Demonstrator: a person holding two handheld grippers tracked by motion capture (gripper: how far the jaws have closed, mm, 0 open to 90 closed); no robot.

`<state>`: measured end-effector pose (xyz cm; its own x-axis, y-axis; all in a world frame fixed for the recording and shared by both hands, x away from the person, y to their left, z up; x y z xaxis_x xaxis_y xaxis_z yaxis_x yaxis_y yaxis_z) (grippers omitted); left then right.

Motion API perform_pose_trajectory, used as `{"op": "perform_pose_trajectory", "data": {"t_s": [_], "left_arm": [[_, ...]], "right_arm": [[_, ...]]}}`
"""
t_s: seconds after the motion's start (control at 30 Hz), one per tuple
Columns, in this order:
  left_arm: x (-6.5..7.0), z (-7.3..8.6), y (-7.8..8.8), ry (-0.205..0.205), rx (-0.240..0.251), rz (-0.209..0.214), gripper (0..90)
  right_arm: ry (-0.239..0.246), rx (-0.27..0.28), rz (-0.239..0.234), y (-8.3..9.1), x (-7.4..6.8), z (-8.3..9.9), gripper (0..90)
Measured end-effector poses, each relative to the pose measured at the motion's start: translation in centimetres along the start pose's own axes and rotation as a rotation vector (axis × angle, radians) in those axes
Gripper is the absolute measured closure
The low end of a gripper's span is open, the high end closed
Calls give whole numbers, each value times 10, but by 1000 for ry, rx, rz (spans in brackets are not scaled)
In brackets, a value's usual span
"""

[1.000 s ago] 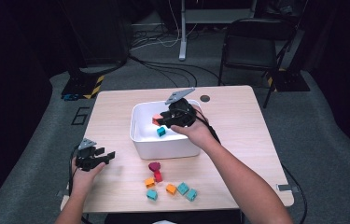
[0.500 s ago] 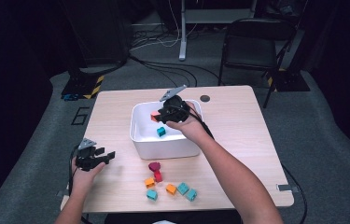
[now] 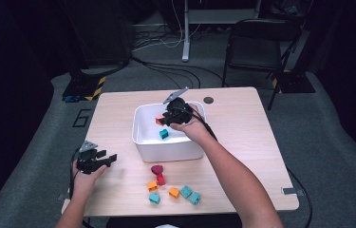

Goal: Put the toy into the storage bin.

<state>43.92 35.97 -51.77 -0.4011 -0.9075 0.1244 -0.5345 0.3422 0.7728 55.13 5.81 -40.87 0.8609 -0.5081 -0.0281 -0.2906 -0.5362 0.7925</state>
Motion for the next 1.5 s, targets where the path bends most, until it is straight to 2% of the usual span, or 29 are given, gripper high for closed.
{"op": "perform_pose_trajectory", "data": {"t_s": [0.1,0.2,0.33,0.43,0.57,0.67,0.77,0.87,1.03,1.2,1.3,1.5], "left_arm": [[1,0,0,-4,5,-1,407],[1,0,0,0,4,-2,407],[0,0,0,1,4,-3,407],[0,0,0,1,4,-3,407],[0,0,0,1,9,-2,408],[0,0,0,0,7,-5,407],[1,0,0,-5,1,-4,407],[1,0,0,-5,-3,-3,407],[2,0,0,-4,-3,-4,408],[1,0,0,-4,-2,-4,408],[1,0,0,-2,-2,-4,408],[1,0,0,-2,-1,-2,407]], "right_arm": [[8,-10,9,-2,2,1,610],[-11,-20,9,-2,2,2,577],[-3,-1,9,3,2,2,558],[-21,11,1,11,-1,1,548],[5,31,-1,24,-7,2,541],[6,44,7,34,-12,4,539],[12,67,-8,44,-16,7,539],[29,69,6,52,-18,12,540],[23,102,4,65,-21,18,540],[32,107,10,75,-25,24,540],[33,132,2,81,-28,26,539],[52,150,-5,87,-38,36,539]]}}
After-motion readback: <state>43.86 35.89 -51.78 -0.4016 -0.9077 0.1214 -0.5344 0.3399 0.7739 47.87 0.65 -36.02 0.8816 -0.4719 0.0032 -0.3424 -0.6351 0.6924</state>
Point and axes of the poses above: each handheld gripper's, and its own axes: y roughly backward along the jaws, z roughly out of its underside, x roughly to its right, the point moved 4 cm from there along -y, roughly forward along the jaws, and after that the axes turned 12 degrees about -x, right-handed, at the moved point
